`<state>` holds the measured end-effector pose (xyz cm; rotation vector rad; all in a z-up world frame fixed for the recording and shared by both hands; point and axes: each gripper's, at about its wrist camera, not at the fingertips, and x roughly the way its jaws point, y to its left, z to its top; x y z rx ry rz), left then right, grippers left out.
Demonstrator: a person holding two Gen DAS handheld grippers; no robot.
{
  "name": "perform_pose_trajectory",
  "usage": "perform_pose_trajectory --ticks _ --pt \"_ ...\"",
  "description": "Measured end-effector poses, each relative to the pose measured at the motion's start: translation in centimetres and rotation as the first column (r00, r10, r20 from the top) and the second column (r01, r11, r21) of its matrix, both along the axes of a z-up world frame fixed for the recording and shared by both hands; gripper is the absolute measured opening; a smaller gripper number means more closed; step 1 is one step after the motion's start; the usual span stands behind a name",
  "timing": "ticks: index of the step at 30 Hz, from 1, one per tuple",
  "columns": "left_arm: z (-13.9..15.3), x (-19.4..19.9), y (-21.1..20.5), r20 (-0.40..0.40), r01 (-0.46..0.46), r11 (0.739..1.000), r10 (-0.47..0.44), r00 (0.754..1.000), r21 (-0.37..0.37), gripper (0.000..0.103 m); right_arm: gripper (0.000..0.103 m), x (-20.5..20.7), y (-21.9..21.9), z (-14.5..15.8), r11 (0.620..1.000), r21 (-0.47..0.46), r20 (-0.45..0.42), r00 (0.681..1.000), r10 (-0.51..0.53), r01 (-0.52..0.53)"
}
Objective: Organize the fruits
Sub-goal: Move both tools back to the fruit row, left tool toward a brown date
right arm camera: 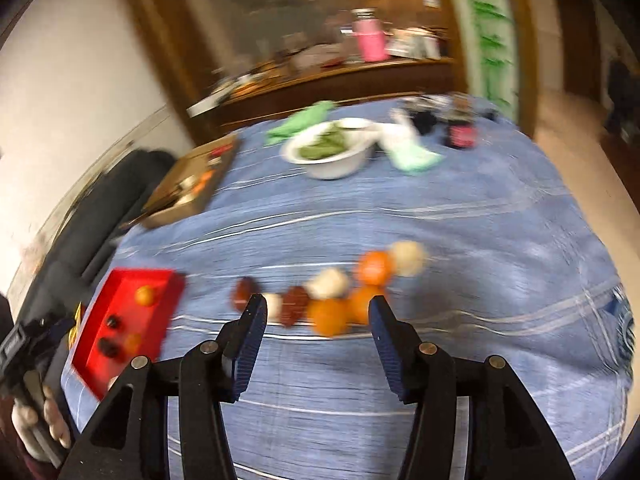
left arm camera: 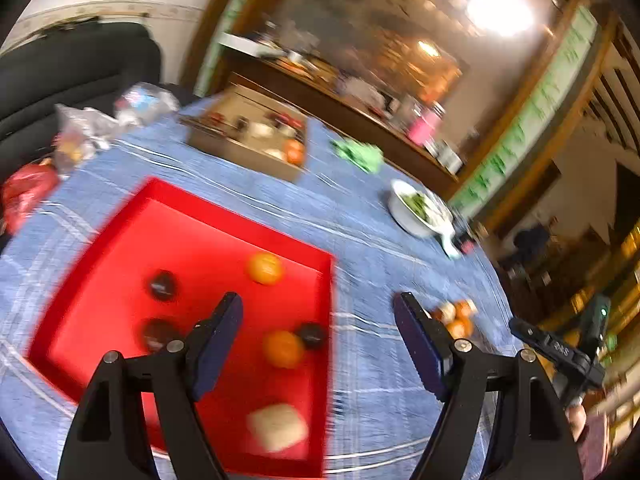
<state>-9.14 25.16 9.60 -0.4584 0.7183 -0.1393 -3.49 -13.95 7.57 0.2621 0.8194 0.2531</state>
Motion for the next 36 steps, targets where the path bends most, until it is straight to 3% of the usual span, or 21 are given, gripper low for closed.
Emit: perform_pose_trajectory --ticks 3,9,15,18,22,24,29,32,34,35,36 --pt "-0.2 1.0 -3.1 -0.015 0.071 0.997 -0.071 0.997 0.011 0.077 0.057 0.1 -1.1 -1.1 1.000 0.002 -0.024 1.000 -0.009 0.009" --pt "-1.0 3.3 -7.6 -0.056 0.145 0.989 -0.143 0.988 0.026 0.077 0.057 1.3 1.4 -4.0 0.997 -0.040 -0.067 0.996 0.063 -0.066" --pt "-3.0 6.5 -9.7 -0.114 0.172 0.985 -0.172 0.978 -0.012 0.077 0.056 2.2 3.1 -5.0 0.981 -0.187 0.005 0.999 0.049 -0.047" --pt "-4.3 8.5 -10.6 -0.137 0.183 0.982 -0.188 0.973 -0.048 0.076 0.054 2.1 3.2 -4.7 0.986 -0.132 0.027 0.994 0.105 -0.101" --pt "-6.0 11.5 -12.5 -0.171 0.209 0.976 -0.216 0.961 -0.057 0.062 0.053 3.0 4.7 -5.4 0.975 -0.158 0.003 0.988 0.157 -0.154" --pt "-6.8 12.8 -13.7 -0.188 0.221 0.975 -0.221 0.957 -0.022 0.056 0.050 3.8 5.2 -6.2 0.972 -0.173 -0.016 0.987 0.160 -0.161" --pt "-8.7 14.8 -15.9 -0.236 0.256 0.965 -0.237 0.942 0.055 0.054 0.050 4.4 6.5 -6.5 0.951 -0.254 0.000 0.983 0.184 -0.178" --pt "-8.9 15.2 -16.8 -0.223 0.271 0.956 -0.241 0.945 0.112 0.053 0.050 4.3 7.3 -7.0 0.935 -0.298 0.005 0.979 0.202 -0.192" --pt "-9.0 15.2 -17.3 -0.211 0.284 0.948 -0.251 0.945 0.144 0.046 0.046 4.4 7.4 -7.5 0.930 -0.314 -0.005 0.979 0.202 -0.193" --pt "-9.0 15.0 -17.5 -0.195 0.305 0.942 -0.276 0.941 0.138 0.037 0.037 4.5 7.4 -7.8 0.926 -0.327 -0.016 0.981 0.195 -0.189" --pt "-8.9 14.9 -17.6 -0.188 0.316 0.939 -0.289 0.939 0.134 0.029 0.037 4.6 7.3 -8.0 0.925 -0.332 -0.031 0.982 0.185 -0.185"
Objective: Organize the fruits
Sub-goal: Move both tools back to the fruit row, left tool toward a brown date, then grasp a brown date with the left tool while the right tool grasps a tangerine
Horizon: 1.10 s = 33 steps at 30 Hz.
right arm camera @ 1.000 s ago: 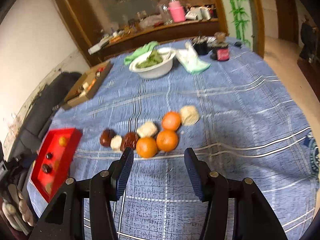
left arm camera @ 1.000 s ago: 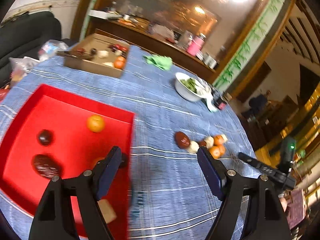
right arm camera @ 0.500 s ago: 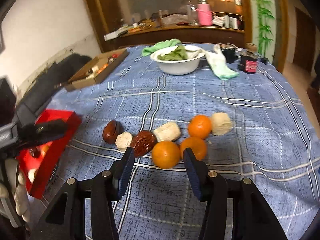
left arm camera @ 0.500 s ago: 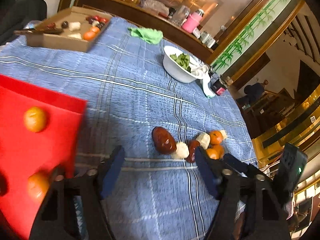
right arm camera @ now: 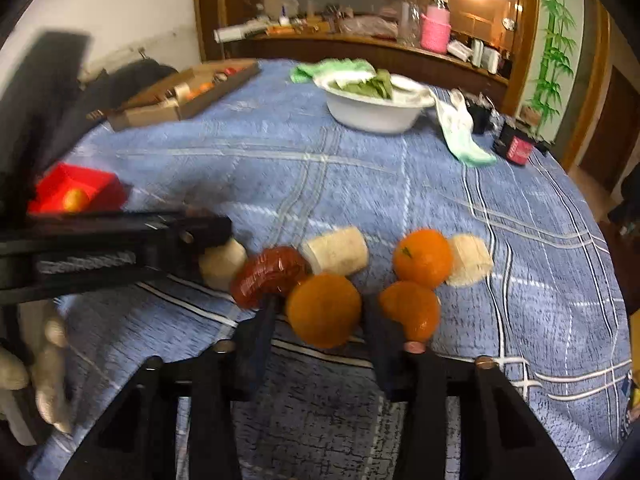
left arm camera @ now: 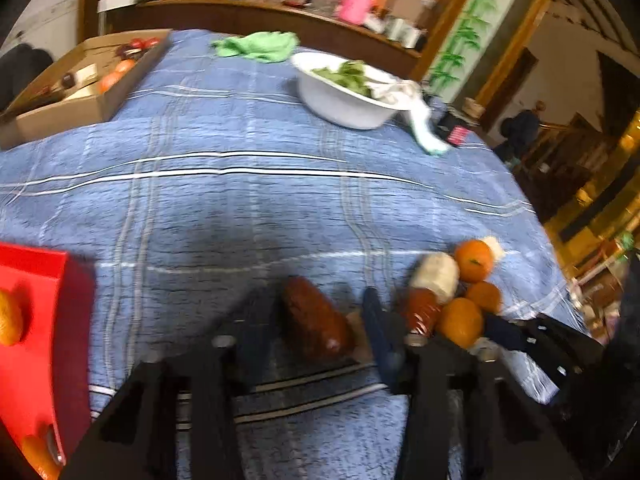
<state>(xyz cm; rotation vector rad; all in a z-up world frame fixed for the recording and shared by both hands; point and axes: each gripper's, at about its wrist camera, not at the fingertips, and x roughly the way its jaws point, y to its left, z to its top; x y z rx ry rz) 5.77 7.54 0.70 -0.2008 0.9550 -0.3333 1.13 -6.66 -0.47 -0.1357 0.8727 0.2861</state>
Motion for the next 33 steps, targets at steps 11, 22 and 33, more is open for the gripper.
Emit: perform_pose_trajectory --ticks 11,22,33 --pt "2.5 -3.5 3.3 0.038 -0.059 0.994 0.063 0.997 -0.093 0.017 0.037 -0.7 -1.4 1.3 0.990 0.139 0.011 1.000 -0.019 0.017" --pt "4.1 -7.1 7.3 0.030 -0.092 0.989 0.096 0.995 -0.114 0.025 0.037 -4.0 0.4 4.1 0.979 0.201 0.028 1.000 0.010 -0.015" --pt "0.1 -5.1 0.2 0.023 0.041 0.993 -0.043 0.999 0.107 0.029 0.037 -7.5 -1.1 5.4 0.984 0.174 0.040 0.999 -0.032 0.024"
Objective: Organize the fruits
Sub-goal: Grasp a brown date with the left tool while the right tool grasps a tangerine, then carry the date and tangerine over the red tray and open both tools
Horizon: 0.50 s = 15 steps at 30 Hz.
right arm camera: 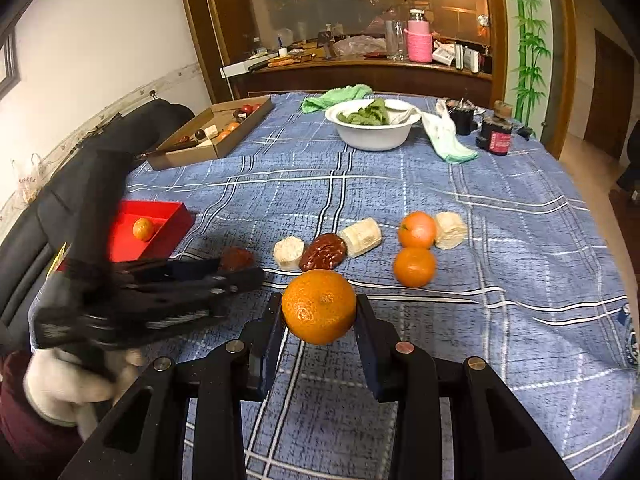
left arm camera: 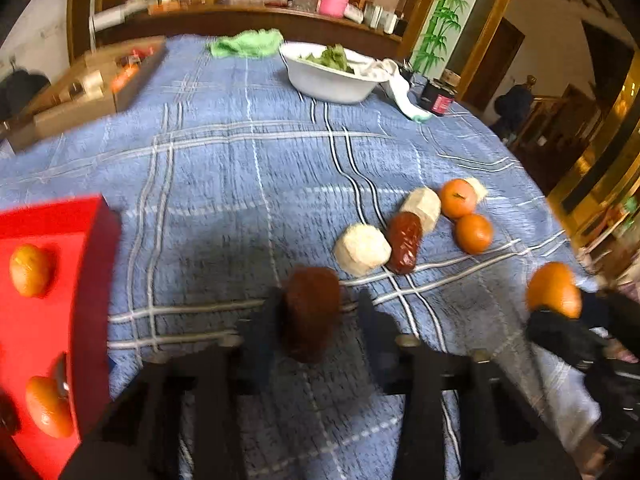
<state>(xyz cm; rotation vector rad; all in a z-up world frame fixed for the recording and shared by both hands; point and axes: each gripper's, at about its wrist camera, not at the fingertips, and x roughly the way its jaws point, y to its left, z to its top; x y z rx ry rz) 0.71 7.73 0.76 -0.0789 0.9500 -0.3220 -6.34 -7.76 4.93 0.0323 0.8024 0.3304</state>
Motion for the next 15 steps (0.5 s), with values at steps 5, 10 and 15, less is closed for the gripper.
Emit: perform_pose_trajectory --ticks 5,10,15 --pt "2.2 -1.9 2.4 0.052 -0.045 0.996 0.049 0.997 -0.081 0.029 0.037 -0.6 0.8 1.2 1.000 -0.001 0.019 1.000 0.022 -0.022" --pt "5.4 -5.3 8.2 0.110 -0.144 0.971 0.167 0.980 -0.190 0.029 0.038 -0.7 4.7 1.9 0.994 0.015 0.022 0.994 0.108 -0.108" --pt "6.3 -8.5 15.6 0.145 -0.312 0.934 0.337 0.930 -0.173 0.029 0.038 -0.6 10.5 2.1 0.974 0.033 0.003 0.975 0.224 -0.224"
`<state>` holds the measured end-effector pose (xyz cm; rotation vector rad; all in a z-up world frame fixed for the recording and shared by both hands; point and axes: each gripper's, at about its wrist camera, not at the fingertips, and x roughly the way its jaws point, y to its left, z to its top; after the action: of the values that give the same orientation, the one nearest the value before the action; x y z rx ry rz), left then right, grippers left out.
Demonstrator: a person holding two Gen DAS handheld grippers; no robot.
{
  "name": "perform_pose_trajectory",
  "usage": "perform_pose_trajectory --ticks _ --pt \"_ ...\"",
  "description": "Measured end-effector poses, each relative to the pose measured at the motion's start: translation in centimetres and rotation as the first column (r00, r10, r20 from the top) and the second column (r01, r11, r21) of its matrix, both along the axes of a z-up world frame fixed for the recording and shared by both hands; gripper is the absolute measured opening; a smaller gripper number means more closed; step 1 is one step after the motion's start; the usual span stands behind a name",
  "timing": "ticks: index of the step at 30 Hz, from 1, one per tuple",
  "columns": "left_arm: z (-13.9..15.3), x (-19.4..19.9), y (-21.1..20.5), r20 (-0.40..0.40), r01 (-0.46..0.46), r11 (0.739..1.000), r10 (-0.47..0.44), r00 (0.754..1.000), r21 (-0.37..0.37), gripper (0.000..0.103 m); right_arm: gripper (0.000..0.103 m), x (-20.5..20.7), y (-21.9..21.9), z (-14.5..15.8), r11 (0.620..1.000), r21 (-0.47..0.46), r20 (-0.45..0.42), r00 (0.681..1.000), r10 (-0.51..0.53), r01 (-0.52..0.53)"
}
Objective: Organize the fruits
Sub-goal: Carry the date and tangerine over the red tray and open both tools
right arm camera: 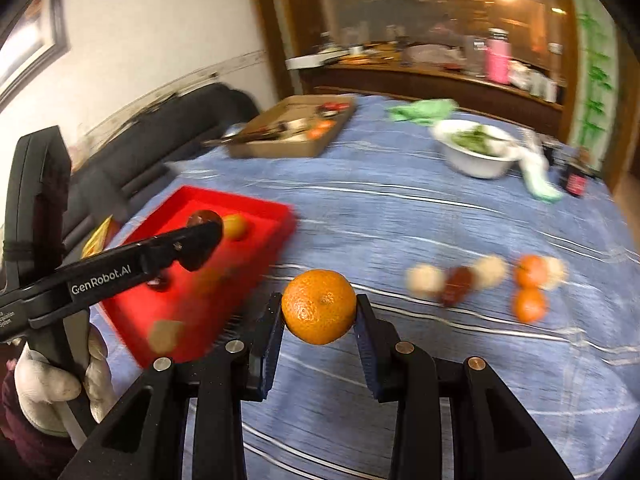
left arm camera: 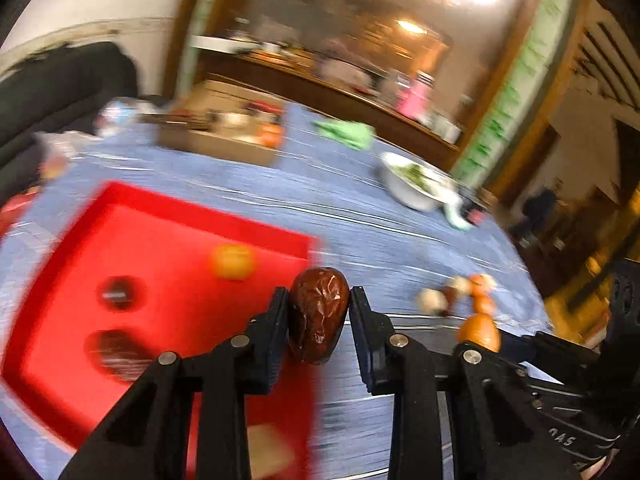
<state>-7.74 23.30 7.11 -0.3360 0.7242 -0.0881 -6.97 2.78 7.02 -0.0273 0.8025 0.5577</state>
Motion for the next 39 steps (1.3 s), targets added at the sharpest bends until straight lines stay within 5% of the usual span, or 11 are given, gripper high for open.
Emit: perform_pose_trajectory --ticks 5,12,16,29,39 --pt "-1.4 -2.1 6.6 -0.025 -0.179 0.983 0.180 0.983 0.039 0.029 0.038 0.1 6.7 -0.7 0.995 -0.019 -0.020 0.995 0.102 -0.102" --pt "-2.5 -3.4 10.1 -0.035 -0.246 0.969 0.246 0.969 0.017 0.030 0.038 0.9 13.5 -2.4 0.983 -0.075 -0.055 0.985 0.164 -0.168" --pt "-2.2 -4.1 10.4 -0.016 -0.260 0.965 0.260 0.965 0.036 0.046 0.038 1.4 15.6 -3.3 0.978 -0.106 -0.069 0.983 0.171 -0.178" --pt "-0.7 -4.3 9.5 -0.009 -0.294 0.946 0.298 0.955 0.134 0.079 0.047 1.6 15.5 -2.4 0.989 -0.076 -0.042 0.991 0.124 -0.127" --pt "1.2 -5.0 6.5 0.034 -0.279 0.941 0.278 0.960 0.190 0.080 0.053 0.2 11.8 -0.3 0.998 -0.014 0.006 0.998 0.059 -0.059"
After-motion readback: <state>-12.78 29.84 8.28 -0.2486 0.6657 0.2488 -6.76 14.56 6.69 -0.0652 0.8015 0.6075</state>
